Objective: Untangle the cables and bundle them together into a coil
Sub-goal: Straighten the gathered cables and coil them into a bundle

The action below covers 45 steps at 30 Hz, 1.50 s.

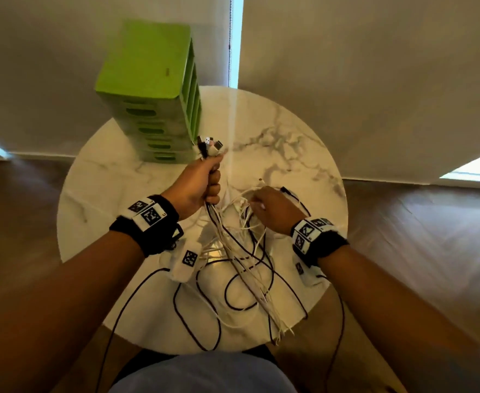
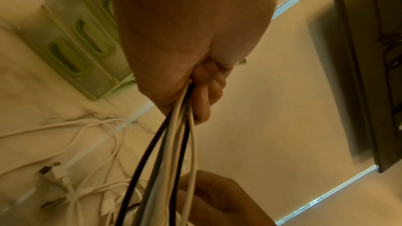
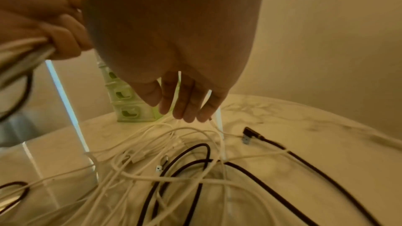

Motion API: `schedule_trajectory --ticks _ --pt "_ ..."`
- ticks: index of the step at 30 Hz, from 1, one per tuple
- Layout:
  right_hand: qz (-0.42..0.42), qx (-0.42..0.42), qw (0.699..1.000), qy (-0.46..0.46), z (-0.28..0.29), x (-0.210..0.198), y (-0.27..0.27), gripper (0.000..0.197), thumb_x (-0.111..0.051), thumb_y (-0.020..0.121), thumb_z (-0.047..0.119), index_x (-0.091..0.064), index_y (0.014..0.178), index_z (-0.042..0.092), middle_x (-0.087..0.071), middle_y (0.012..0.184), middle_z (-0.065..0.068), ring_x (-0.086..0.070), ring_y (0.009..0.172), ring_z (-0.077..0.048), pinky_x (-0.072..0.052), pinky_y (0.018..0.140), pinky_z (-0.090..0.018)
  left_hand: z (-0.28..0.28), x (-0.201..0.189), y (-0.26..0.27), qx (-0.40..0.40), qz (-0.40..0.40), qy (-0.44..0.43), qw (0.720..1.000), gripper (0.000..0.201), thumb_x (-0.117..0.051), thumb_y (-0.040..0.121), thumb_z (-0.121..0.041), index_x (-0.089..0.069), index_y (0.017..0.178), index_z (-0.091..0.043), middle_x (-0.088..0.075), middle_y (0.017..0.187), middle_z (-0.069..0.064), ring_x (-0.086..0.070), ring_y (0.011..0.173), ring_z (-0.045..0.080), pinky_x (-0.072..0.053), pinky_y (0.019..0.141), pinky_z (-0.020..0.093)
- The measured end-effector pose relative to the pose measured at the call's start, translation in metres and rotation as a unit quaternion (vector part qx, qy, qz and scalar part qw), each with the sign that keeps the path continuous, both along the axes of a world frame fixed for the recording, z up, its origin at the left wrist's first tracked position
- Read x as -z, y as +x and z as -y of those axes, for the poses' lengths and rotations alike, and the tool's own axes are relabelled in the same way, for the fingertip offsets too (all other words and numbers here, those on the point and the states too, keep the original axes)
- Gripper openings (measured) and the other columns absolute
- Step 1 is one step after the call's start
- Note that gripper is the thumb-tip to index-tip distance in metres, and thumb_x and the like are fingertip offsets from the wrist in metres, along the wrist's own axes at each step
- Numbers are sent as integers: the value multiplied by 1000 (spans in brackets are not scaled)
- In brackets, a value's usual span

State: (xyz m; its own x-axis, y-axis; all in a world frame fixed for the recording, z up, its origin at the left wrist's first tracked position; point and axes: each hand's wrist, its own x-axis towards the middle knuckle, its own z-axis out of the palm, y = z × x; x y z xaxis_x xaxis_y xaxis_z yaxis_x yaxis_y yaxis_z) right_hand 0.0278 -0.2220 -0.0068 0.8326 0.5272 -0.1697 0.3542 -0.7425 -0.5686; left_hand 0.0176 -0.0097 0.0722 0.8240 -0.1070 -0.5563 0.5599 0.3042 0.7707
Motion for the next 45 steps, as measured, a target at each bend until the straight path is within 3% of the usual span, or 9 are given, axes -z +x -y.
schedule_trajectory --ticks 5,10,20,24,28,32,36,40,45 --pt "28 -64 988 -141 -44 28 39 32 -47 101 30 -58 129 18 -56 134 -7 -53 122 -32 -38 100 -45 -13 7 -5 -17 -5 36 999 37 -42 107 -30 -29 73 -28 -15 60 -4 -12 46 11 -19 44 20" --pt "26 -89 952 -293 -49 41 62 33 -33 104 36 -59 112 17 -68 114 -7 -61 111 -30 -29 103 -48 -23 13 -10 -31 -6 51 998 34 -43 108 -27 -29 77 -26 -16 61 -2 -12 48 12 -20 45 21" --pt "-51 -92 957 -272 -72 43 68 28 -49 98 36 -58 111 13 -65 117 -14 -61 111 -36 -42 97 -45 -31 23 -12 -41 -6 67 997 40 -47 107 -30 -27 72 -23 -19 58 -3 -13 48 14 -21 45 23" --pt "-119 1 981 -155 -60 19 82 23 -58 93 29 -50 108 14 -68 101 -21 -66 88 -37 -53 76 -40 -33 21 -13 -38 2 53 998 37 -46 107 -29 -27 75 -24 -18 59 -4 -13 48 13 -22 45 22" --pt "-207 10 978 17 -53 -31 88 16 -58 90 9 -62 104 16 -77 78 -2 -65 61 -16 -49 65 -29 -34 18 -14 -44 12 42 998 34 -44 108 -29 -29 78 -25 -18 59 -5 -13 49 12 -19 47 23" --pt "-272 -67 958 65 -49 -84 78 28 -47 98 8 -74 104 12 -78 99 0 -68 78 -15 -45 64 -25 -37 10 -10 -58 30 39 997 35 -44 107 -31 -27 77 -27 -17 61 -4 -12 50 12 -19 46 24" --pt "-174 -120 975 64 -35 -101 54 16 -65 96 13 -75 107 17 -78 98 5 -71 91 -7 -49 80 -15 -44 -1 -13 -51 51 15 997 37 -43 108 -31 -27 75 -28 -17 58 -6 -12 49 11 -17 47 25" --pt "17 38 990 132 -23 -89 28 12 -66 97 30 -75 102 25 -69 100 4 -62 95 -10 -41 81 -22 -44 -13 -26 -56 59 -61 995 39 -40 109 -32 -29 72 -27 -18 54 -9 -15 45 9 -15 53 29" --pt "19 174 950 259 -44 -97 -19 19 -52 103 40 -66 103 27 -66 114 5 -59 114 -10 -45 104 -42 -39 -14 -41 -128 57 -135 981 24 -39 106 -20 -41 83 -25 -29 58 -8 -30 48 7 -24 55 26"
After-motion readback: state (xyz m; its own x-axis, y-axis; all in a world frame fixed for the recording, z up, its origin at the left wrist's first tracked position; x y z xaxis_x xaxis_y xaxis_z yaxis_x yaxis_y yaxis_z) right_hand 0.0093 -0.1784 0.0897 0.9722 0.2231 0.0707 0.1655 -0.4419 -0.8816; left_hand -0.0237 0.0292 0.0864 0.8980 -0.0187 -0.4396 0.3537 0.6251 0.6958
